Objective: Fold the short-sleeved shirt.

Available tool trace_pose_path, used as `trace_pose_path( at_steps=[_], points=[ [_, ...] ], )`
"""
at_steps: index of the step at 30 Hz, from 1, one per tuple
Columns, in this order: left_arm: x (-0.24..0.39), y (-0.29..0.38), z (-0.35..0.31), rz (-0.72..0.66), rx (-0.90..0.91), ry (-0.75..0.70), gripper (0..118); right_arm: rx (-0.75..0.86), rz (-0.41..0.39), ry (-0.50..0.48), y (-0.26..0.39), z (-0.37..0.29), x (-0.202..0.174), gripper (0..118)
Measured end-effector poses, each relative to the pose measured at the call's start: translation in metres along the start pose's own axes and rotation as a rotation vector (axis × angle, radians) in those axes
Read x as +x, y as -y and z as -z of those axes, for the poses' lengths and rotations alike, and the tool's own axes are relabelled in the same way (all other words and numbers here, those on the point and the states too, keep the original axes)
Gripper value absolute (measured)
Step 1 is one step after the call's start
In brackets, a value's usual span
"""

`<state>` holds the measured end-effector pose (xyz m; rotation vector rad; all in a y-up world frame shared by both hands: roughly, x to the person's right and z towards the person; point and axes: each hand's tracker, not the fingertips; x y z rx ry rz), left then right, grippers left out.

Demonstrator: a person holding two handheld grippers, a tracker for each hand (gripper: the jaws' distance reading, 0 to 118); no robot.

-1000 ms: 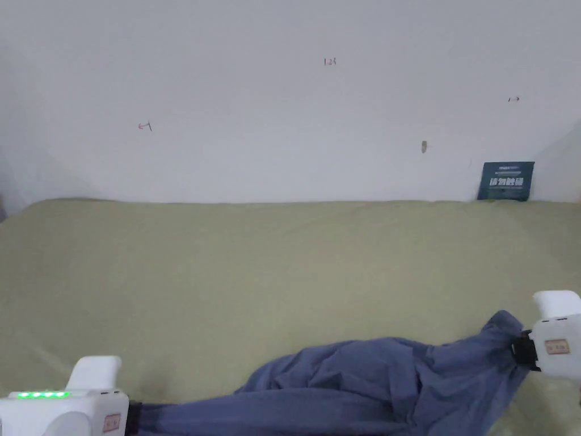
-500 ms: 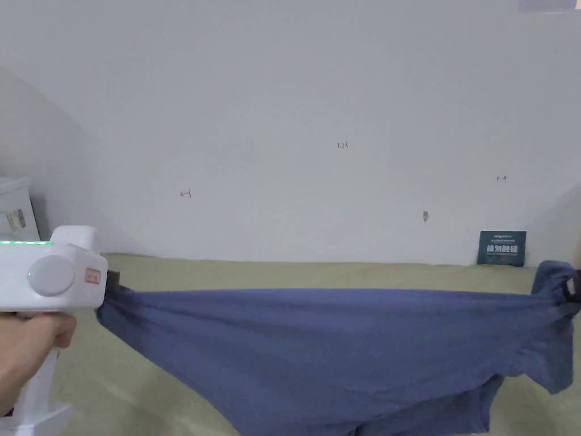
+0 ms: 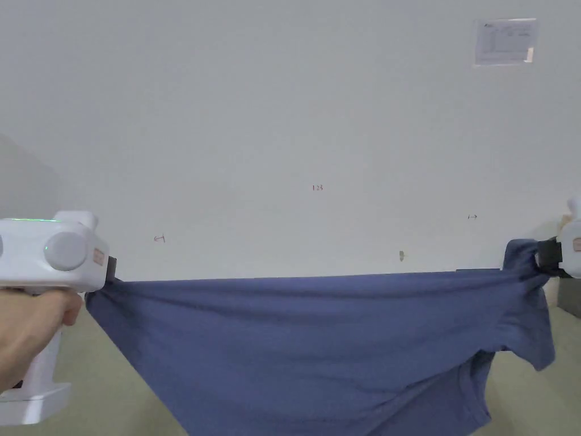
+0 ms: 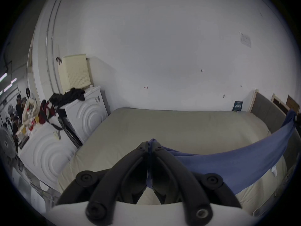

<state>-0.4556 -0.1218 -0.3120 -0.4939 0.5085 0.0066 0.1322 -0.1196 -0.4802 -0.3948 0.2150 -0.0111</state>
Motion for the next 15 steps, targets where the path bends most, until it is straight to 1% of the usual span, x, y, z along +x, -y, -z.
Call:
trace_pose_path(
  at_steps=[6,12,15],
  points=[
    [0.018,-0.031,0.038,0.031,0.022,-0.021,2,0.026,0.01,0.019,-0.038,0.05,-0.005,2],
    [0.031,-0.062,0.089,0.032,0.047,-0.041,2,0.032,-0.01,0.045,-0.073,0.103,-0.013,2],
    [0.04,-0.073,0.115,0.031,0.059,-0.056,2,0.062,-0.022,0.06,-0.087,0.125,-0.021,2]
  ],
)
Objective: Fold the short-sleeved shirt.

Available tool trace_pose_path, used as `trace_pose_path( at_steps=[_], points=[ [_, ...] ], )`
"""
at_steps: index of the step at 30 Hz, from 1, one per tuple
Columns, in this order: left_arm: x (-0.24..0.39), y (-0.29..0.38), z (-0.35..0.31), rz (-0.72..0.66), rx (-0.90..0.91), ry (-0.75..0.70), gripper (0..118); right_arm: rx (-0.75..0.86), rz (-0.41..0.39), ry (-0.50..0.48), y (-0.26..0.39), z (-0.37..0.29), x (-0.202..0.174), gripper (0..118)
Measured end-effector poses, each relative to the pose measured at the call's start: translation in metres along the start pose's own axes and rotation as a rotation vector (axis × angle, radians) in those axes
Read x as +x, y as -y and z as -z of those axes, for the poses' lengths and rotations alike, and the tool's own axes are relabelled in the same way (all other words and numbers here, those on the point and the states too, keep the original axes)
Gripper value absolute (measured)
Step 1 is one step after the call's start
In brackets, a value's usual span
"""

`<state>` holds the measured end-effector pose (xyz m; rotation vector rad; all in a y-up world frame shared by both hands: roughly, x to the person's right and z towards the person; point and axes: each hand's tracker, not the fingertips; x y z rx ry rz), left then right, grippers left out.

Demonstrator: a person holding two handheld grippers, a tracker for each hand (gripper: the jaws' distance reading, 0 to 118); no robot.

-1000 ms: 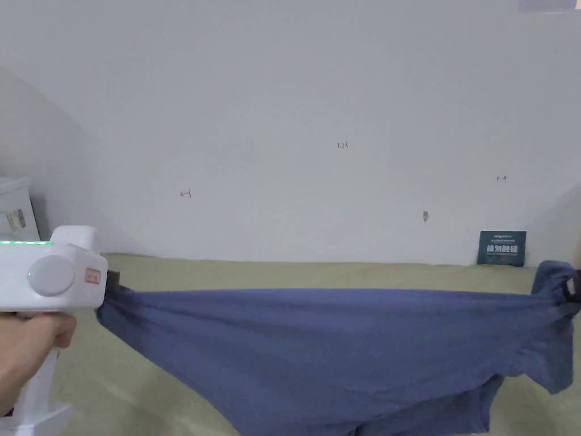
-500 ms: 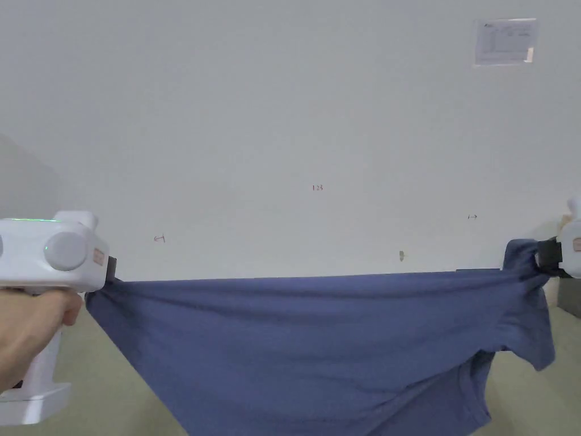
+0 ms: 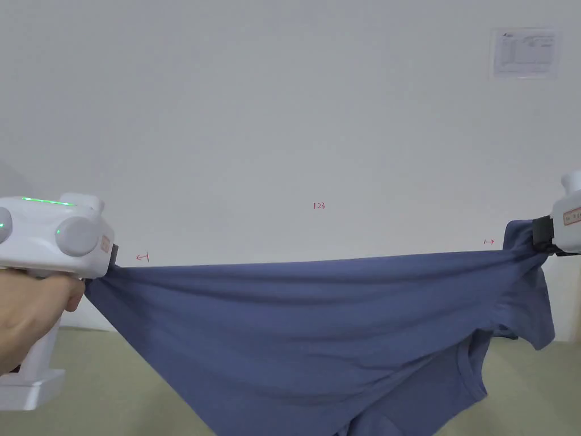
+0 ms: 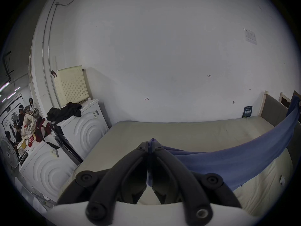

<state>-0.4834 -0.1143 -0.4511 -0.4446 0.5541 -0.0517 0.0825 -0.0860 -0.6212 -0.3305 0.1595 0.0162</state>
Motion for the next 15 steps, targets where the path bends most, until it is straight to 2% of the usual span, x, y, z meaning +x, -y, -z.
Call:
trace_pose_path(
  at_steps=[7,12,15],
  points=[
    [0.016,0.02,0.061,-0.004,-0.04,-0.014,2,-0.042,-0.033,0.01,0.022,0.053,-0.015,2],
    [0.026,0.075,0.092,0.056,-0.156,0.01,2,-0.1,-0.01,0.018,0.078,0.076,-0.013,2],
    [0.027,0.112,0.092,0.04,-0.193,0.047,2,-0.154,0.016,0.002,0.117,0.072,-0.006,2]
  ],
)
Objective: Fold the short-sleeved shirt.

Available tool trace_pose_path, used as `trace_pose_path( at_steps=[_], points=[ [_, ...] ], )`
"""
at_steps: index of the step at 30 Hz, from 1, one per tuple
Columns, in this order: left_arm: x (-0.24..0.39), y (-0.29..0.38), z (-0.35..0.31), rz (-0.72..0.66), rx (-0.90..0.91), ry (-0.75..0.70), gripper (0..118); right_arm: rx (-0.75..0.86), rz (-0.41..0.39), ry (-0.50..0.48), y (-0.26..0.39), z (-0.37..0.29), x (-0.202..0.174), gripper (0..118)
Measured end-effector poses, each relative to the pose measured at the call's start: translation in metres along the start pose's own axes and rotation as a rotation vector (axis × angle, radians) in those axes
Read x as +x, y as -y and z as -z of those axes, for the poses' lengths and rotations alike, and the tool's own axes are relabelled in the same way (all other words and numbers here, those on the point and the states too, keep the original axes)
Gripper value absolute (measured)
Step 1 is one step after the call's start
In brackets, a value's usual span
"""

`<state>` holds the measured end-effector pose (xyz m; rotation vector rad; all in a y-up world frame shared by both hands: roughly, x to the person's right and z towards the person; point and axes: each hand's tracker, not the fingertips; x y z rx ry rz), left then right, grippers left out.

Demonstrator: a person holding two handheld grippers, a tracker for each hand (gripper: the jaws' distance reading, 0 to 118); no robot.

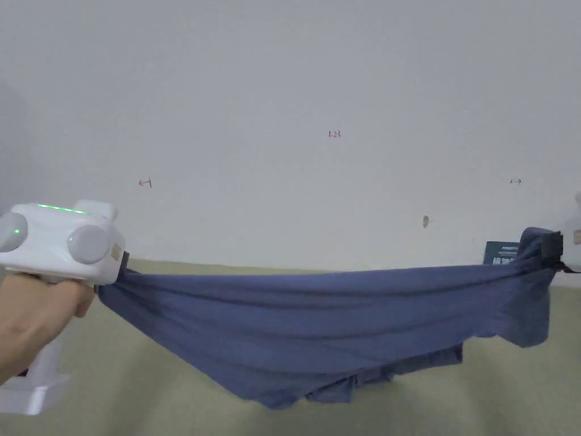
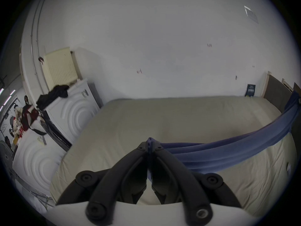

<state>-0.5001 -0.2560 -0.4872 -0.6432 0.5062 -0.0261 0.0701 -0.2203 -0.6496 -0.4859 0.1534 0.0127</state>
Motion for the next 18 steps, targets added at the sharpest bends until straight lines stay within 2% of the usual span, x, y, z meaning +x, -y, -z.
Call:
trace_pose_path(
  at_steps=[5,6,11,13,14,15,18],
  points=[
    [0.004,0.071,-0.008,0.033,-0.066,0.054,2,-0.077,-0.033,-0.005,0.076,-0.024,0.011,2],
    [0.004,0.088,-0.014,0.033,-0.079,0.066,2,-0.13,-0.065,0.005,0.093,-0.031,0.014,2],
    [-0.005,0.165,-0.048,0.0,-0.145,0.134,2,-0.177,-0.031,-0.006,0.183,-0.087,0.035,2],
    [-0.006,0.193,-0.065,0.039,-0.167,0.138,2,-0.224,-0.022,-0.009,0.217,-0.112,0.041,2],
    [-0.007,0.206,-0.075,0.057,-0.168,0.14,2,-0.217,0.012,-0.019,0.236,-0.126,0.044,2],
    [-0.01,0.218,-0.085,0.058,-0.171,0.139,2,-0.262,0.001,-0.021,0.253,-0.137,0.046,2],
    [-0.02,0.25,-0.112,0.016,-0.19,0.158,2,-0.268,0.052,-0.016,0.296,-0.161,0.062,2]
  ],
)
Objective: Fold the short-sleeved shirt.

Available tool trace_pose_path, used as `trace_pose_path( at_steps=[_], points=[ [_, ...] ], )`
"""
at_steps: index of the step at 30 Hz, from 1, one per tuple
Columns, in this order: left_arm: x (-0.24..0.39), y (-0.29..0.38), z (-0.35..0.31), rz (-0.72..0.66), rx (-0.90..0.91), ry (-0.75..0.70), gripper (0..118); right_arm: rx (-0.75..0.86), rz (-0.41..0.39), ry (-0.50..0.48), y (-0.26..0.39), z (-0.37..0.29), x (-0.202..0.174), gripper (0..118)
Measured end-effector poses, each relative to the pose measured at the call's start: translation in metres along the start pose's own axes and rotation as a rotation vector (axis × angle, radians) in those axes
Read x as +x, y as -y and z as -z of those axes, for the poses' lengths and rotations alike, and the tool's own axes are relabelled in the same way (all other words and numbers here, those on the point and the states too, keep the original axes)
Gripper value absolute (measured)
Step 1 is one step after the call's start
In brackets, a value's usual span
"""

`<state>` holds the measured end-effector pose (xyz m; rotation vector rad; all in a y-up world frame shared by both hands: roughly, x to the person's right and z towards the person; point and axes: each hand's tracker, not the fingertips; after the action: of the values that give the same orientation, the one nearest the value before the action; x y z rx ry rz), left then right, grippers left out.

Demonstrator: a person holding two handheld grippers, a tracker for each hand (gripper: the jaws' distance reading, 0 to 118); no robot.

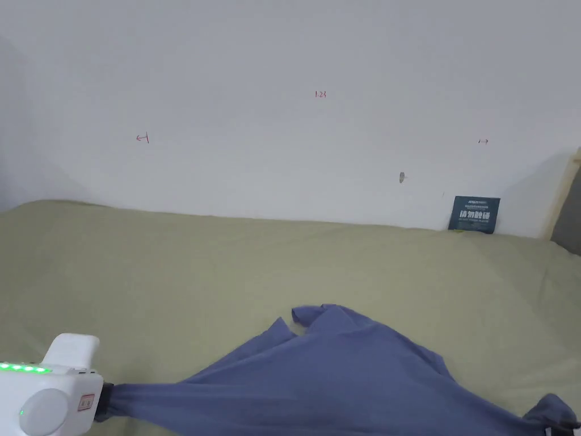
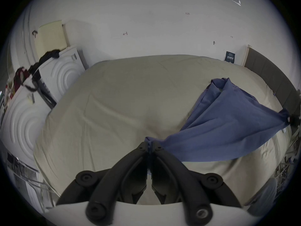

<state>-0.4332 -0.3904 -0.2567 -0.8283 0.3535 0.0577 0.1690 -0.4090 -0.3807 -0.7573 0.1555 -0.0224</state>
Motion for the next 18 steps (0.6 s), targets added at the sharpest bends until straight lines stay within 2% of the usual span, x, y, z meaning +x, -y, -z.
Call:
trace_pose_path(
  at_steps=[5,14,15,16,17,18],
  points=[
    [-0.011,0.057,-0.025,-0.064,-0.025,0.026,2,-0.02,0.089,-0.026,0.059,-0.029,0.02,2],
    [-0.021,0.1,-0.019,-0.148,-0.057,0.069,2,-0.029,0.122,-0.024,0.088,-0.034,0.024,3],
    [-0.021,0.1,-0.021,-0.155,-0.031,0.069,4,-0.026,0.117,-0.025,0.087,-0.034,0.023,10],
    [-0.021,0.099,-0.024,-0.155,-0.02,0.074,14,-0.015,0.106,-0.011,0.085,-0.035,0.021,28],
    [-0.02,0.098,-0.027,-0.172,-0.006,0.071,46,-0.007,0.098,-0.015,0.083,-0.037,0.019,62],
    [-0.02,0.096,-0.03,-0.209,0.014,0.108,106,0.004,0.092,-0.014,0.081,-0.038,0.015,110]
  ],
)
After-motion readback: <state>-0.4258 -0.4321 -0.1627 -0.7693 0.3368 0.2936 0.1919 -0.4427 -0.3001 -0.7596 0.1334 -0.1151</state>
